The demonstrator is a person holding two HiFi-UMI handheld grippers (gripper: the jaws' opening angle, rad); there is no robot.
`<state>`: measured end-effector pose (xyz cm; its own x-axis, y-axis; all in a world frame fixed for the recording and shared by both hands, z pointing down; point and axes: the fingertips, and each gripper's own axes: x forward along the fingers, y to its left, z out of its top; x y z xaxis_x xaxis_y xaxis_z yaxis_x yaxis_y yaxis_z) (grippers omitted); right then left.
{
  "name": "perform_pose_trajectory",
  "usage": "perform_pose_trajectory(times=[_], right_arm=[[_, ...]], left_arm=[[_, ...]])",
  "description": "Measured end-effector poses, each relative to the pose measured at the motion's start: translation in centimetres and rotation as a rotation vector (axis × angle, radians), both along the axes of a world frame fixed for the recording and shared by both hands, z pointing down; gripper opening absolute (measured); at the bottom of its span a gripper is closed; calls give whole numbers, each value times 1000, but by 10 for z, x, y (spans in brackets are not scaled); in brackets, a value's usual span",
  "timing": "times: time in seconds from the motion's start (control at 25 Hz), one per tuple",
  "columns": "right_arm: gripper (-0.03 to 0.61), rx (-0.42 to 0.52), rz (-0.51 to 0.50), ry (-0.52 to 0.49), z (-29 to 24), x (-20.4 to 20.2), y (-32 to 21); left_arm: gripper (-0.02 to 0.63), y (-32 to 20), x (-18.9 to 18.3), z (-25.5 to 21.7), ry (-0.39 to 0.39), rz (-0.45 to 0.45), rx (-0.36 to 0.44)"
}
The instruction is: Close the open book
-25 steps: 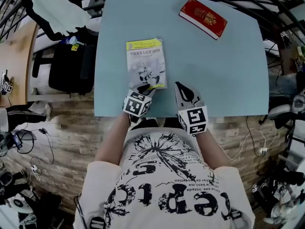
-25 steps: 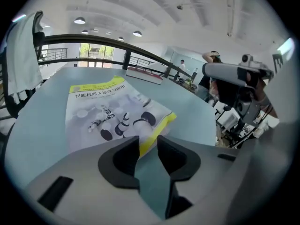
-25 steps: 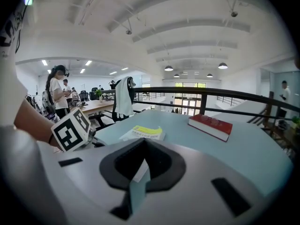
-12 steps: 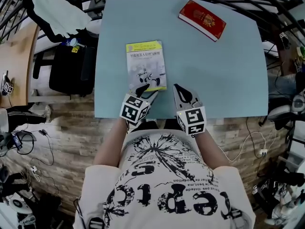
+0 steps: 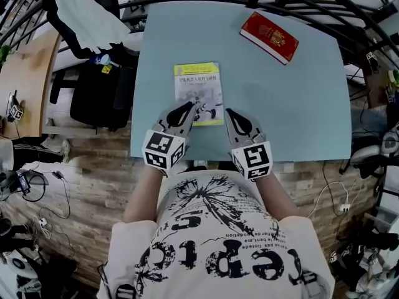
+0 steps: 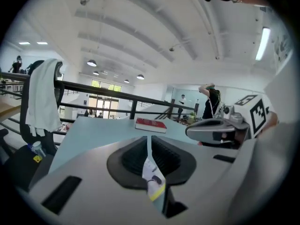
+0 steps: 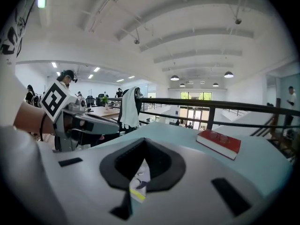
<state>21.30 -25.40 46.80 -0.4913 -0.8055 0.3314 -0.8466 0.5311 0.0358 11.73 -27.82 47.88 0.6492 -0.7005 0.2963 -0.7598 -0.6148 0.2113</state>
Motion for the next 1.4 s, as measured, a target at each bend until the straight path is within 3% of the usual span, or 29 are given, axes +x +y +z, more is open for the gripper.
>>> perform_pose_trajectory(times=[0.2, 0.32, 0.68, 1.4], right_arm=[[9, 75, -11, -26, -23, -8, -3], [8, 103, -16, -47, -31, -12, -3], [8, 132, -29, -33, -36, -21, -3], [8, 165, -11, -62, -46, -12, 2]], left_arm=[[28, -2, -26, -40, -13, -49, 134], [23, 1, -38, -50, -12, -62, 171], [18, 13, -54, -61, 17, -98, 198], [19, 21, -42, -65, -21, -99, 218]])
